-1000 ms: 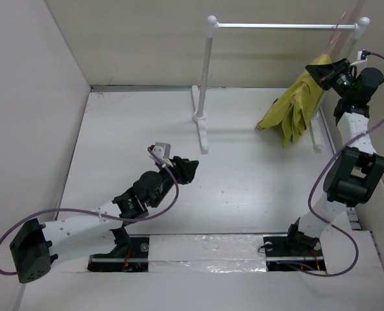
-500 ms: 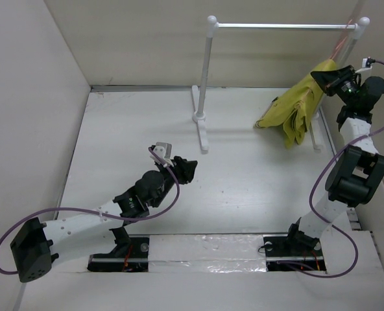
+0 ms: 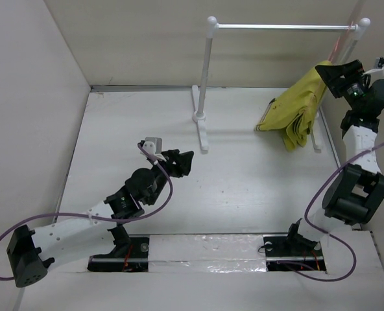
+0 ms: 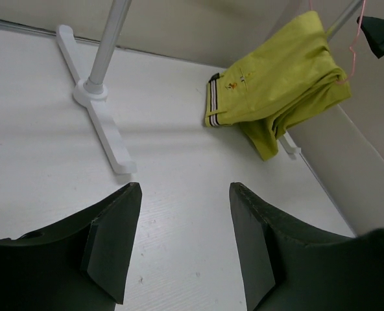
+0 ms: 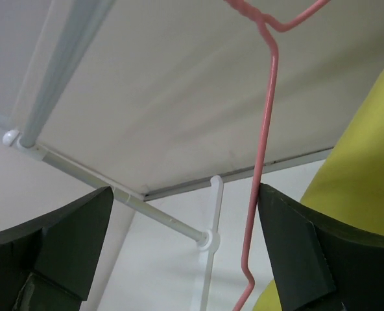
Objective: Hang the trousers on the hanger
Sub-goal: Place the hanger at the clothesline, then reset both arms
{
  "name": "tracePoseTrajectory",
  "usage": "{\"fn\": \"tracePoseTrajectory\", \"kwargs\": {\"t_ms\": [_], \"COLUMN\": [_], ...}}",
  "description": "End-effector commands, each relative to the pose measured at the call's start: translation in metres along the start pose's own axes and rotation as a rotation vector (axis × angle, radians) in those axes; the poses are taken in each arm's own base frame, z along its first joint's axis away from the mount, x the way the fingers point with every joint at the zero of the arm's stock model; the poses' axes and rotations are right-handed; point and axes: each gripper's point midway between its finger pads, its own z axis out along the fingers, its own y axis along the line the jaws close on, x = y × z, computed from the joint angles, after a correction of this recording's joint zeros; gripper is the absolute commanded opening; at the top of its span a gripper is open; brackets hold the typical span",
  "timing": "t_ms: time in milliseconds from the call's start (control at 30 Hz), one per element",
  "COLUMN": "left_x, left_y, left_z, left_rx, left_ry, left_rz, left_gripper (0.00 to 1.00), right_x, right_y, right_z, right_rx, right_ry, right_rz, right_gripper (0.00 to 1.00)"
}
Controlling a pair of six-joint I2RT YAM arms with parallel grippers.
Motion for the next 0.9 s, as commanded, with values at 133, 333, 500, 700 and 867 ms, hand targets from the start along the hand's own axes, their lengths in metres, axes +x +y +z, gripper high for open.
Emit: {"fn": "tracePoseTrajectory", "kwargs": {"t_ms": [133,333,500,700,867], "left_x": [-0.049,-0.063,-0.063,-0.069,-0.06], "left_y": [-0.007,-0.009,-0.01,0.004,0.029], "left_z": [0.0,0.003,0.004,-0.003,-0.011], "left_rx": [-0.042,-0.06,-0.059,-0.117,-0.213], "left_ry": [-0.124,-0.154,-0.156,-0.192,-0.202], "left_rz": [-0.05,-0.053,-0.056,-0.083,-0.116], "left_gripper": [0.59,0.73,0.76,0.79,0.81], "right_x": [-0.053,-0.063,-0.024,0.054,0.151], "right_y": [0.03,0.028,0.055,0.149,0.185], "right_z": [-0.051,-0.09,-0.081,-0.087,-0.091], "right_rx": [0.247,0.439,0.279,-0.125,-0.305], "right_ry": [-0.248,-0.404,-0.283,-0.152,0.073], "right_rz": [-0.284,-0.367,-0.369,-0.455,-0.509], "right_gripper": [1.0,1.0,1.0,1.0,1.0]}}
